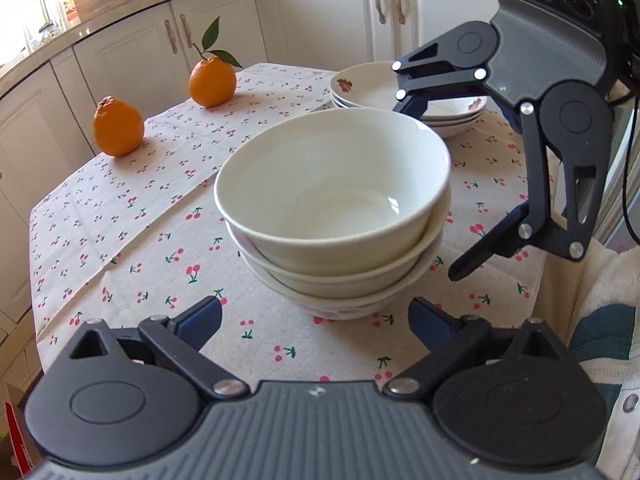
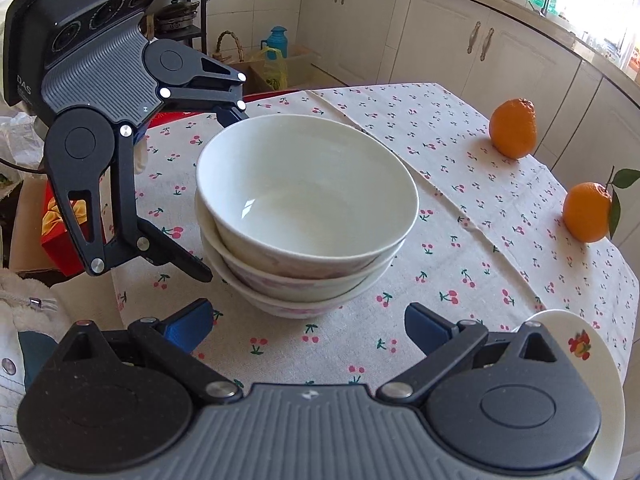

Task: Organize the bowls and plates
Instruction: 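Grip the three-bowl stack from opposite sides with the left tool while the right tool grips it too, then lift and carry the bowl stack with both tools onto the plate stack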

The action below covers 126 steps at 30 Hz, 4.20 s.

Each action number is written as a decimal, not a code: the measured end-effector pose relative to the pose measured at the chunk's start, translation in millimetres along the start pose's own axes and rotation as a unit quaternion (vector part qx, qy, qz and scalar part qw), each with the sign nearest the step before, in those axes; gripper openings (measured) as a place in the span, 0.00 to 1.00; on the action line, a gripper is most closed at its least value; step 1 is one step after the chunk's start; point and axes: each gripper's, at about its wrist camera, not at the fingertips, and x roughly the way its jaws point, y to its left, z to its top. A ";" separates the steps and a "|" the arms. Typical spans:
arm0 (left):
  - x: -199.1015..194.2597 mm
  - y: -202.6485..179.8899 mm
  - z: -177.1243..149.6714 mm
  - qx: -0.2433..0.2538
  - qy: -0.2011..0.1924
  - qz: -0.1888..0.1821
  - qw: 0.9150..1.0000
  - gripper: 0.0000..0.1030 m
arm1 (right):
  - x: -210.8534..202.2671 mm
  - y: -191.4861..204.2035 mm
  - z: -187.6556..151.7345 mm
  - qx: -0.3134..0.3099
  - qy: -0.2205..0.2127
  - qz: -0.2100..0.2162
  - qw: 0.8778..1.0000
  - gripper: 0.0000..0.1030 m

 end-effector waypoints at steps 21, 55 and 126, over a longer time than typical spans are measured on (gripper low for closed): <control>16.1 26.2 14.9 0.072 0.014 -0.120 0.990 0.88 | 14.5 -21.0 20.5 -0.043 0.012 0.096 0.994 0.89; 16.7 30.6 21.5 0.121 0.010 -0.159 0.980 0.82 | 18.5 -24.4 24.7 -0.058 0.020 0.107 0.992 0.88; 129.3 -38.8 182.6 0.183 -0.039 -0.191 0.964 0.93 | -74.1 -159.1 -90.4 0.069 0.032 -0.015 0.997 0.94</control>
